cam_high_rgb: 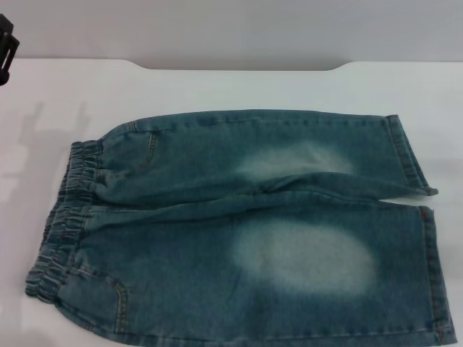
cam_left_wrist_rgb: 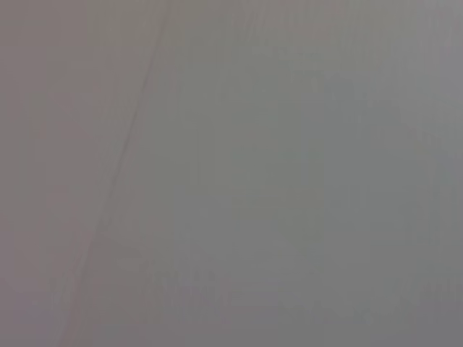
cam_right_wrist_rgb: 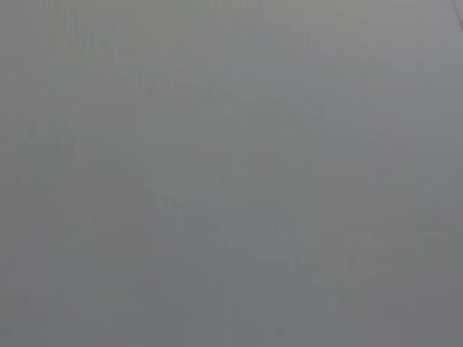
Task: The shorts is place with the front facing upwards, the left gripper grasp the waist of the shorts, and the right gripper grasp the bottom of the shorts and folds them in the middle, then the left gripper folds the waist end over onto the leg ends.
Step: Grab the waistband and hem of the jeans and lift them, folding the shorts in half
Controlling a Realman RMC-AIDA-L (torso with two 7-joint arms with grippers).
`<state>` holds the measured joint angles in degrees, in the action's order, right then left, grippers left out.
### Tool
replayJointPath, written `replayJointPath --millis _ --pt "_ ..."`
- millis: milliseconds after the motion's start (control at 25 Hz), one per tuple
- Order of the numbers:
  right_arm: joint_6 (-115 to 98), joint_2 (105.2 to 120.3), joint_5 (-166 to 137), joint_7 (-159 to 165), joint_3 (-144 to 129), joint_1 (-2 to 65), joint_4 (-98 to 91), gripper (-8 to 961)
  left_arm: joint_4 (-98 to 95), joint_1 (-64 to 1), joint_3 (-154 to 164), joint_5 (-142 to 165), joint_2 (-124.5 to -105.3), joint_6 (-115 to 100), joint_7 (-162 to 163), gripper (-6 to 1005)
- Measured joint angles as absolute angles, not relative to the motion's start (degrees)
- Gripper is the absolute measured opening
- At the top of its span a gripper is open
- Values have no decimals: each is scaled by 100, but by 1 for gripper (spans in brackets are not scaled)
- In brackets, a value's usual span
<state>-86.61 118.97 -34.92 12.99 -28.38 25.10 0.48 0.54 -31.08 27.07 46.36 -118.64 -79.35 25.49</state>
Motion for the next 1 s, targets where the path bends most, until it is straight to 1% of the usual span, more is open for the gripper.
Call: replayJointPath --millis 560,1000 --pt "-8631 11898 -3484 1319 -2801 2584 -53 622 71 -3281 2734 4650 -11864 -7914 2549 839" --pt "-8603 11883 -3480 1635 -2550 2608 -53 623 66 -3276 2731 4632 -11855 -7937 2736 838"
